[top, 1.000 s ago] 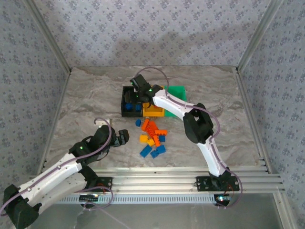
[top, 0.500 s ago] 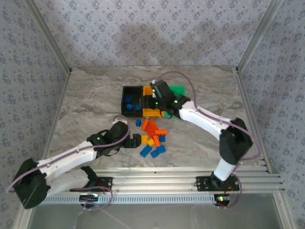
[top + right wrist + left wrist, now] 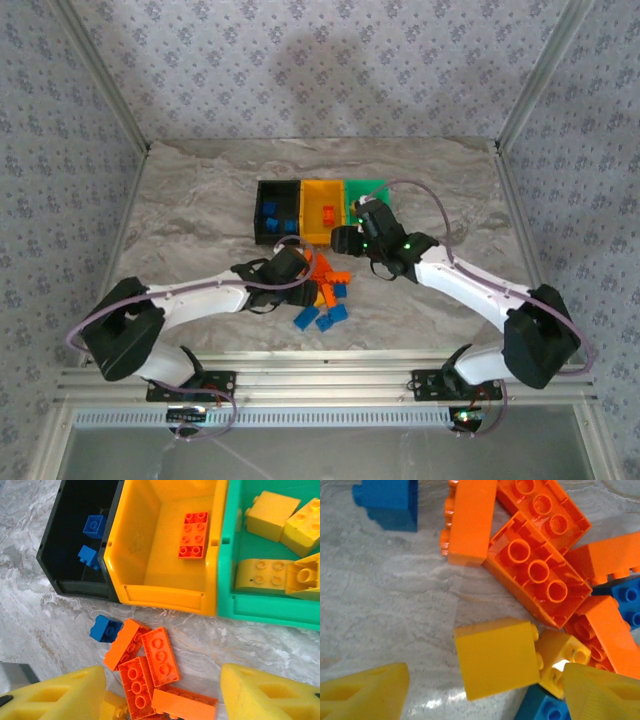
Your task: Sort the legos into containers by color
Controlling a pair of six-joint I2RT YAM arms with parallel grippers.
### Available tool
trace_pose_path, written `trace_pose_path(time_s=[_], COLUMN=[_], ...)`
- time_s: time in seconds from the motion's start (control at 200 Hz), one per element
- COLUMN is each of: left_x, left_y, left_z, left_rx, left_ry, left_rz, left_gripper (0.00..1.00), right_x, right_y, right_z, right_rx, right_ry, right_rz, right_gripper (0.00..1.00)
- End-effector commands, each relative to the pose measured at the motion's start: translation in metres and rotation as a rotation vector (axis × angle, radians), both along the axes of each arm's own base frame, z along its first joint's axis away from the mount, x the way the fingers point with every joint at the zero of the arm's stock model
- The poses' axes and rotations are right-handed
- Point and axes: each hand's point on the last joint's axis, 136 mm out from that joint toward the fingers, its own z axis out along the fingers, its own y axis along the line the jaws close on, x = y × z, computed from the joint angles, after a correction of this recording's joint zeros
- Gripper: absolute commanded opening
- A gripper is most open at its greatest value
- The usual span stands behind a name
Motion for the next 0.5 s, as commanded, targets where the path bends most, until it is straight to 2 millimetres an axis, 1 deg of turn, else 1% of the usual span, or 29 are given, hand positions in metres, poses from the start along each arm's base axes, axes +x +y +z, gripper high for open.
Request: trace_pose_path(time_s=[0.0,0.19,0.34,0.41,0.495], left_x=[0.008,0.012,0.01,0.008,0.006], left_y=[-0.012,-0.007,0.001,0.003,0.006], left_z=[0.002,-0.01,-0.022,-0.024,-0.022], left_rx=[0.006,0.063,0.109,0.114,0.114], left_ry=[-0.021,-0.017,0.009,0.016,0.018], left_rz=[-0.022,-0.003,0.015,0.019,0.023], left_gripper=[0.75,0.63,0.51,0.47,0.42], right_x=[0.003,0.001,0.0,0.001,0.001], right_y=[-0.008,-0.015,-0.019,-0.021,-0.023], right_z=[0.014,0.019,0.022,0.023,0.023], right_rx=[0.033,0.041,0.045,0.048,0.049], right_ry=[-0.043,-0.059,-0.066,-0.069,-0.07], right_rz=[-0.04,-0.051,-0.059,-0.065,-0.069], right_gripper=[0.64,0.65,0.64,0.65,0.65])
